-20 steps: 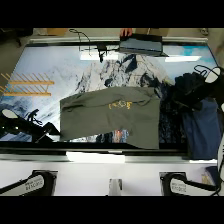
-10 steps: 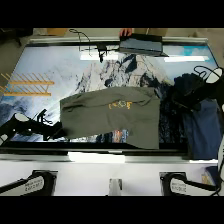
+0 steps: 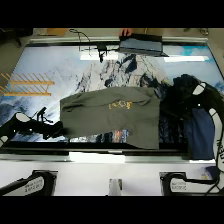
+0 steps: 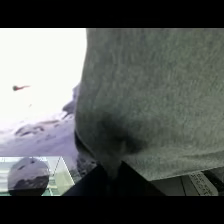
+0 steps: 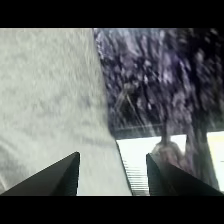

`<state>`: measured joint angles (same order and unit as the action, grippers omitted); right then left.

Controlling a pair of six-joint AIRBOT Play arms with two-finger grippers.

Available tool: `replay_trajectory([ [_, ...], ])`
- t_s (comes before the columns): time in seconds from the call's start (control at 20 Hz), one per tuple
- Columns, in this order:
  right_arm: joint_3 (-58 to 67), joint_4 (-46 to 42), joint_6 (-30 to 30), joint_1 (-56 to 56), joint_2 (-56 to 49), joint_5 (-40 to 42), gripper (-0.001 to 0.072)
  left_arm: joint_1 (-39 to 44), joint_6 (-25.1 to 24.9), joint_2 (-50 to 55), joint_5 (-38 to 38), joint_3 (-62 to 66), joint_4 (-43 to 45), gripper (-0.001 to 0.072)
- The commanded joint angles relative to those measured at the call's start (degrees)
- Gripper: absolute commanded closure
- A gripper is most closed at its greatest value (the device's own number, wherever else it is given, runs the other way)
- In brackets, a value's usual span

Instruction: Fold the shirts.

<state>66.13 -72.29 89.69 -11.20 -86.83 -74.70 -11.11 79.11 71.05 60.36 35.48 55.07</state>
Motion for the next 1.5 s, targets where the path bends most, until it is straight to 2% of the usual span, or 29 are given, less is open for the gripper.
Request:
replay_trajectory([
  [0.0,-1.6,4.8,-3.6,0.0,-3.9,5.1,0.0289,0.1,-1.1,-2.2,2.3,0.1,-1.4,0.0669],
  [0.3,-1.6,13.0,-7.9,0.1,-9.7,7.3,0.031,0.1,-1.1,-2.4,2.4,0.1,-1.7,0.0668],
  [0.35,-1.6,13.8,-7.8,0.1,-10.0,7.8,0.0392,0.1,-1.1,-2.4,2.7,0.1,-2.0,0.0668],
  [0.45,-1.4,13.9,-6.5,0.1,-9.7,8.4,0.0686,0.1,-1.1,-2.6,3.8,0.3,-2.0,0.0669],
  [0.55,-0.1,14.0,-8.8,0.1,-7.5,7.5,0.0693,0.1,-1.8,-3.9,5.3,2.5,-1.9,0.0669],
  [0.65,3.7,14.0,-10.9,0.1,-1.7,8.1,0.0693,0.1,-0.3,-8.5,2.9,8.7,-1.9,0.067],
  [0.75,9.4,14.8,-11.0,0.1,7.8,14.6,0.0693,0.1,2.8,-14.5,-4.6,20.5,-2.0,0.067],
  [0.9,20.3,14.5,-12.2,-0.1,25.0,29.7,0.0693,0.1,1.8,-20.5,-15.6,44.0,-1.9,0.067],
  [0.95,23.0,13.6,-12.2,-0.1,30.4,33.9,0.0693,0.1,-0.1,-21.6,-18.4,52.4,-1.9,0.0669],
  [1.05,26.6,10.6,-12.0,-0.1,40.6,38.3,0.0693,0.1,-0.4,-22.6,-18.7,66.3,-1.9,0.0669],
  [1.15,27.0,4.7,-10.7,-0.1,49.2,36.7,0.0693,0.1,-0.1,-24.0,-12.5,74.8,-2.0,0.0669],
  [1.25,27.0,-3.6,-4.7,-0.1,54.2,31.1,0.0693,0.1,0.7,-25.9,-6.9,77.3,-1.9,0.067],
  [1.35,27.0,-8.9,-0.9,-0.1,56.2,26.1,0.0693,0.1,1.5,-27.1,-5.2,77.3,-0.5,0.067],
  [1.45,27.0,-9.7,-1.0,-0.1,56.9,24.0,0.0692,0.1,3.8,-27.3,-3.9,77.3,4.3,0.067],
])
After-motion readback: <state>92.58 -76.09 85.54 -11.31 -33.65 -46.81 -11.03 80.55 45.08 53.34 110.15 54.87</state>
